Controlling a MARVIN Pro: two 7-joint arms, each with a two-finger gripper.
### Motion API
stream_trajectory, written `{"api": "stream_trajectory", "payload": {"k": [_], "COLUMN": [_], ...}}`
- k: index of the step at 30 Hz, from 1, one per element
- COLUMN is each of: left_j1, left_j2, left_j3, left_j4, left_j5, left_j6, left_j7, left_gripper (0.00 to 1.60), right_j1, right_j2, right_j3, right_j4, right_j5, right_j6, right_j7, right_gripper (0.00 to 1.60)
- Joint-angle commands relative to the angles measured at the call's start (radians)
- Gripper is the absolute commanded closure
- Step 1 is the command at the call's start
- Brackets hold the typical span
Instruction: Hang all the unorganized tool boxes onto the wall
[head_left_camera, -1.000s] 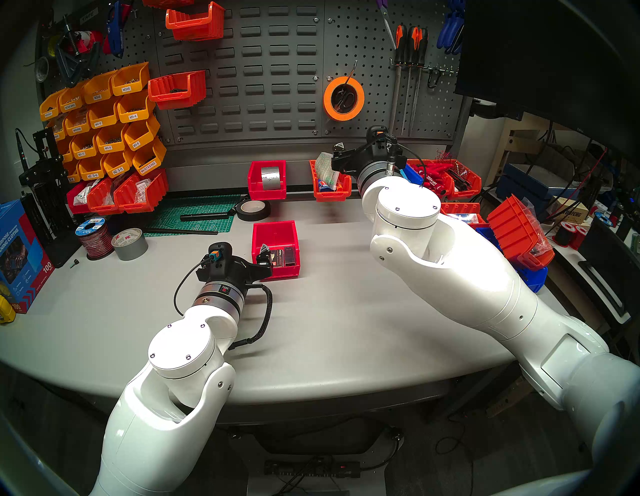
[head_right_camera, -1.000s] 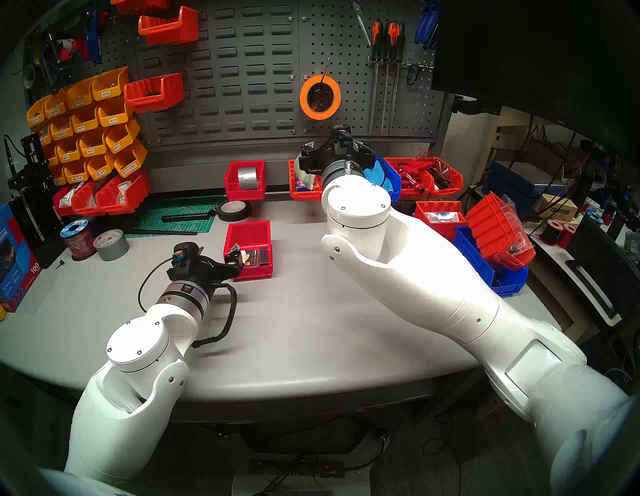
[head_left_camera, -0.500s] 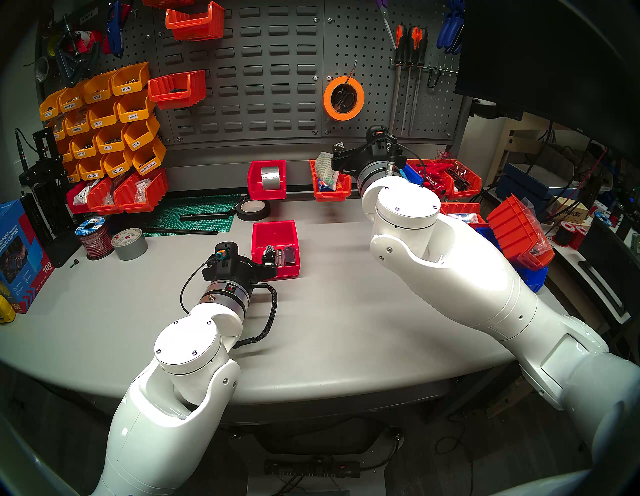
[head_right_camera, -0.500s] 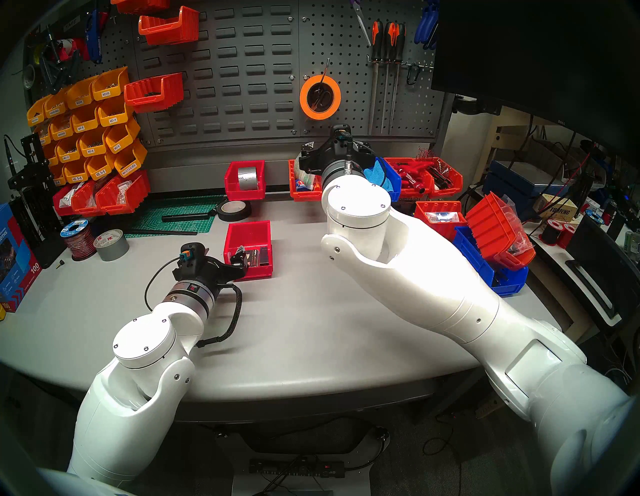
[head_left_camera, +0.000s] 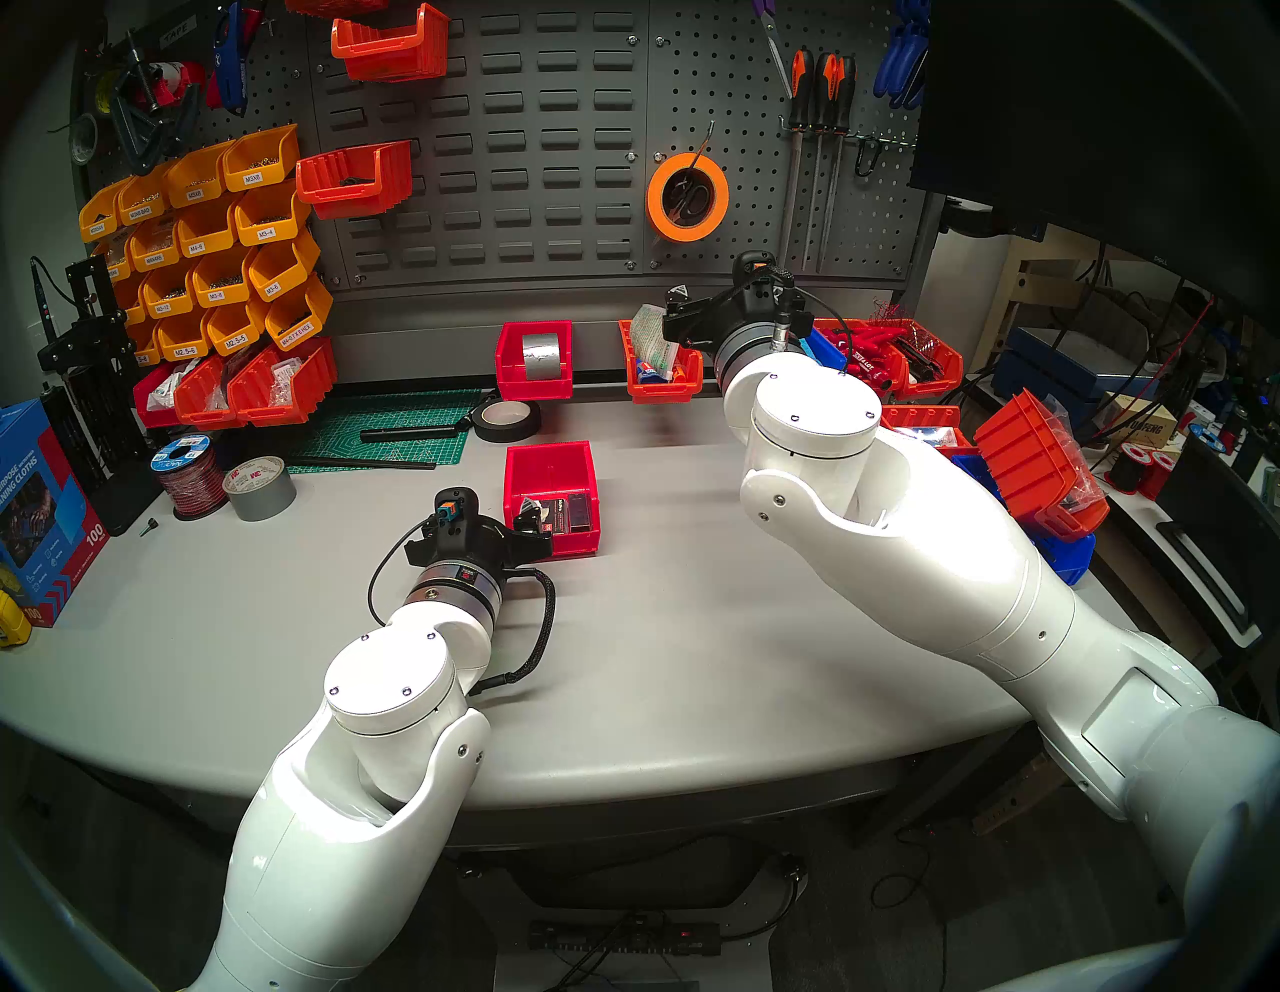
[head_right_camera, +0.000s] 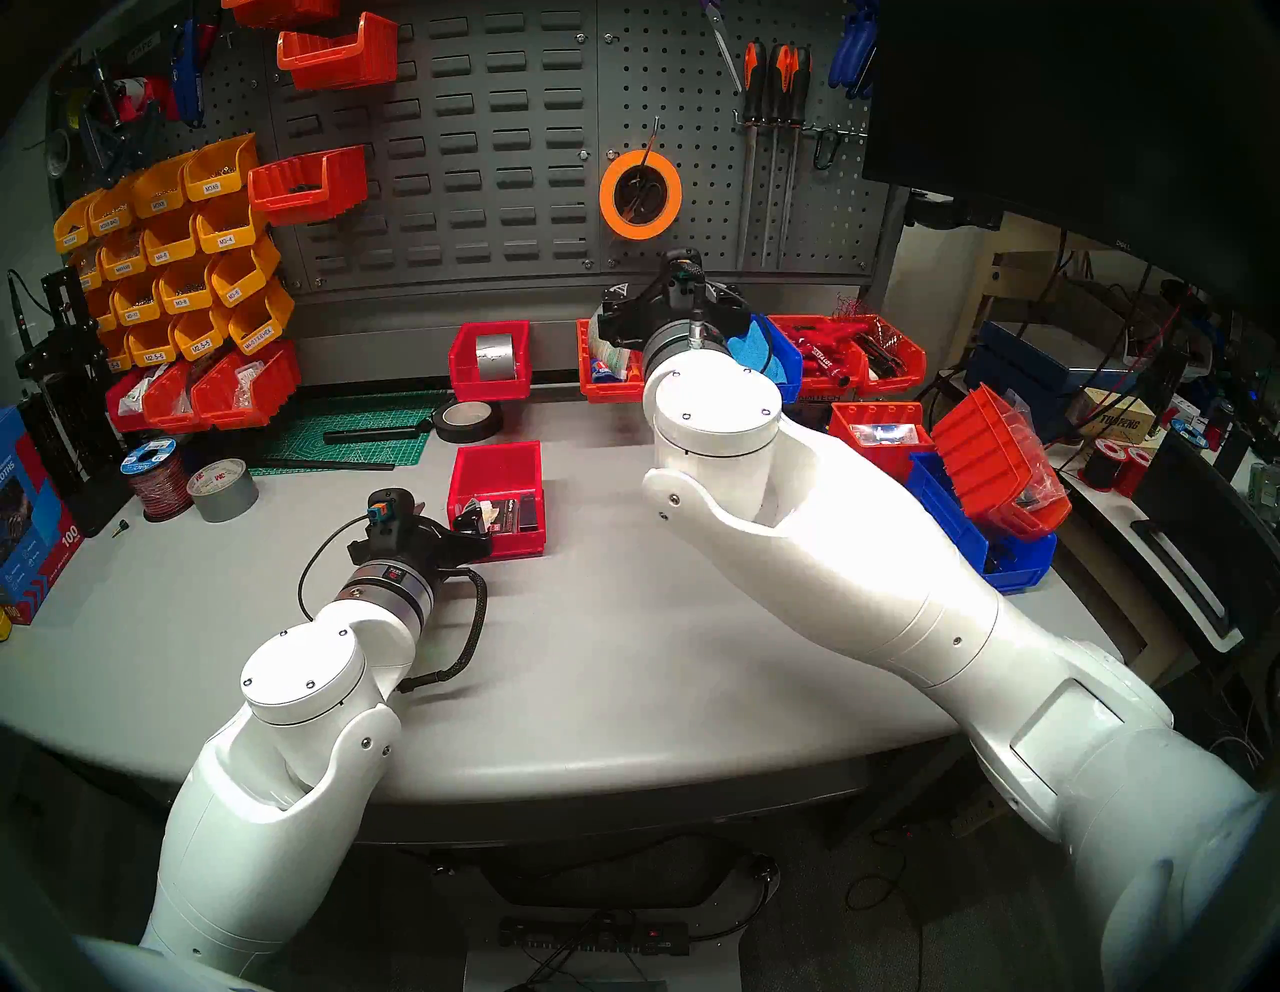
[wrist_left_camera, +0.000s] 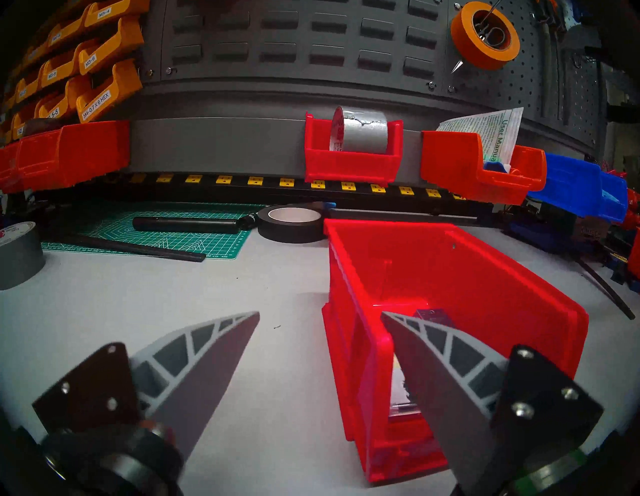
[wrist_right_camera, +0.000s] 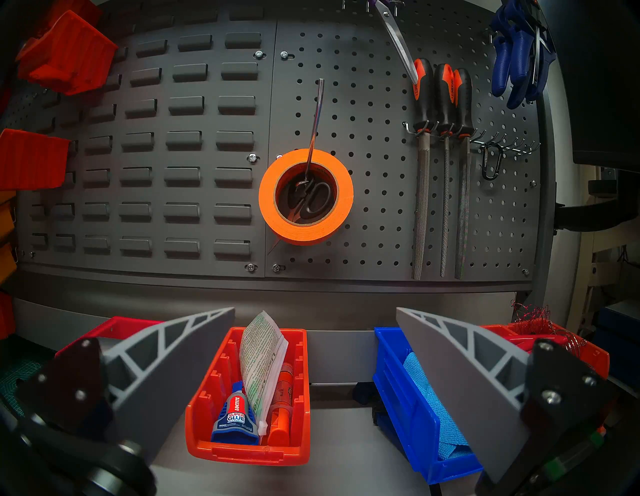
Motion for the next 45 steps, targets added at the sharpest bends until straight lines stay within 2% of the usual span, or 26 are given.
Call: {"api": "stream_trajectory", "payload": {"k": [1,5,13,14,15,20,21,22,32,40,45], "left_j1": [-0.031,-0.039,-0.056,-0.061,-0.064,-0.073,-0.074,-0.076,-0.059,-0.012,0.032], "left_j2": [-0.013,-0.019,-0.027,-0.029,-0.030,-0.032,-0.031,-0.031,-0.022,0.015,0.041], "left_j3": [0.001,0.001,0.007,0.009,0.010,0.013,0.013,0.014,-0.015,-0.074,-0.142], "left_j4": [0.010,0.023,0.052,0.058,0.061,0.070,0.070,0.072,0.039,-0.071,-0.141], "left_j5": [-0.009,-0.016,-0.023,-0.024,-0.024,-0.021,-0.020,-0.018,-0.029,-0.055,-0.085], "left_j6": [-0.009,-0.011,-0.019,-0.020,-0.020,-0.023,-0.023,-0.023,-0.032,-0.057,-0.060], "left_j7": [-0.009,-0.012,-0.016,-0.017,-0.017,-0.017,-0.018,-0.018,-0.029,-0.073,-0.090], "left_gripper": [0.47,0.41,0.52,0.73,0.80,0.97,1.11,1.60,1.60,1.60,1.60], "right_j1": [0.015,0.015,0.016,0.016,0.016,0.016,0.016,0.016,0.016,0.015,0.015], "right_j2": [-0.002,-0.002,-0.002,-0.002,-0.002,-0.002,-0.002,-0.002,-0.002,-0.002,-0.002], "right_j3": [0.003,0.003,0.003,0.003,0.003,0.003,0.003,0.003,0.003,0.003,0.003], "right_j4": [-0.008,-0.008,-0.008,-0.008,-0.008,-0.008,-0.008,-0.008,-0.008,-0.008,-0.008], "right_j5": [-0.007,-0.007,-0.007,-0.007,-0.007,-0.007,-0.007,-0.007,-0.007,-0.006,-0.006], "right_j6": [0.002,0.002,0.002,0.002,0.002,0.002,0.002,0.002,0.002,0.001,0.001], "right_j7": [0.002,0.002,0.002,0.002,0.002,0.002,0.002,0.002,0.002,0.001,0.001], "right_gripper": [0.00,0.00,0.00,0.00,0.00,0.00,0.00,0.00,0.00,0.00,0.00]}}
